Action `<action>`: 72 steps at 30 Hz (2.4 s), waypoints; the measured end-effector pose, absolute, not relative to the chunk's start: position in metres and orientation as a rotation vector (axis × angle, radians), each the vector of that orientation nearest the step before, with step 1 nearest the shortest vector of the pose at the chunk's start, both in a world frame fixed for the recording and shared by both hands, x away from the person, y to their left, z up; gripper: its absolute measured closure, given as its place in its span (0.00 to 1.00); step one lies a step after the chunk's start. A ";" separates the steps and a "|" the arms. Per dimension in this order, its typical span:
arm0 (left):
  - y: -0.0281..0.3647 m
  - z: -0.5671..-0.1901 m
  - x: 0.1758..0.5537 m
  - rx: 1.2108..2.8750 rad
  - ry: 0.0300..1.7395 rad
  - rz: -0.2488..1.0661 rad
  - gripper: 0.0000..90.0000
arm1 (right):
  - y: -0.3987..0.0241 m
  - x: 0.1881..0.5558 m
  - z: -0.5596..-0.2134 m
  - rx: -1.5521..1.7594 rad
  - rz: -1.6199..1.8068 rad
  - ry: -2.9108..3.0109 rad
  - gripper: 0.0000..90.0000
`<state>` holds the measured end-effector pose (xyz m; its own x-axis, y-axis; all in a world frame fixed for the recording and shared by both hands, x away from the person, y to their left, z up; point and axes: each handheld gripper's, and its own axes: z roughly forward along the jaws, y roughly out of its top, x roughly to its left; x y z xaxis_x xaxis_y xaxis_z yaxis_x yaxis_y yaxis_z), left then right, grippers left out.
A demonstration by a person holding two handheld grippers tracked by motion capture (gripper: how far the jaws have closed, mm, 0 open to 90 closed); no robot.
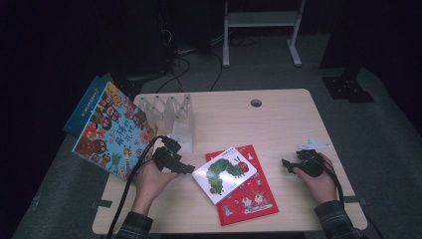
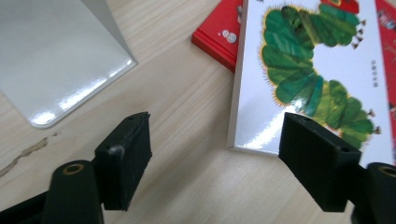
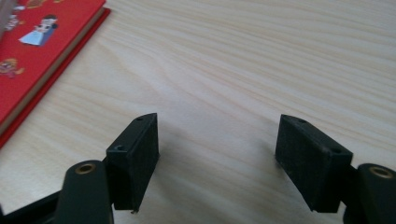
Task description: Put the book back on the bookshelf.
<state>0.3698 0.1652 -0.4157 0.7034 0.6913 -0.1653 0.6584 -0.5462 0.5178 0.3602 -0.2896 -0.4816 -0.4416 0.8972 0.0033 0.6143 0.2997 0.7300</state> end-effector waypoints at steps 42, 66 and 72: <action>0.127 -0.445 0.349 2.434 0.819 -0.122 0.24 | -0.202 0.317 -0.472 1.024 1.239 2.459 0.48; 0.132 -0.445 0.330 2.455 0.806 -0.170 0.23 | -0.191 0.354 -0.473 1.008 1.256 2.491 0.51; 0.141 -0.442 0.333 2.415 0.841 -0.150 0.21 | -0.198 0.353 -0.467 0.996 1.287 2.449 0.51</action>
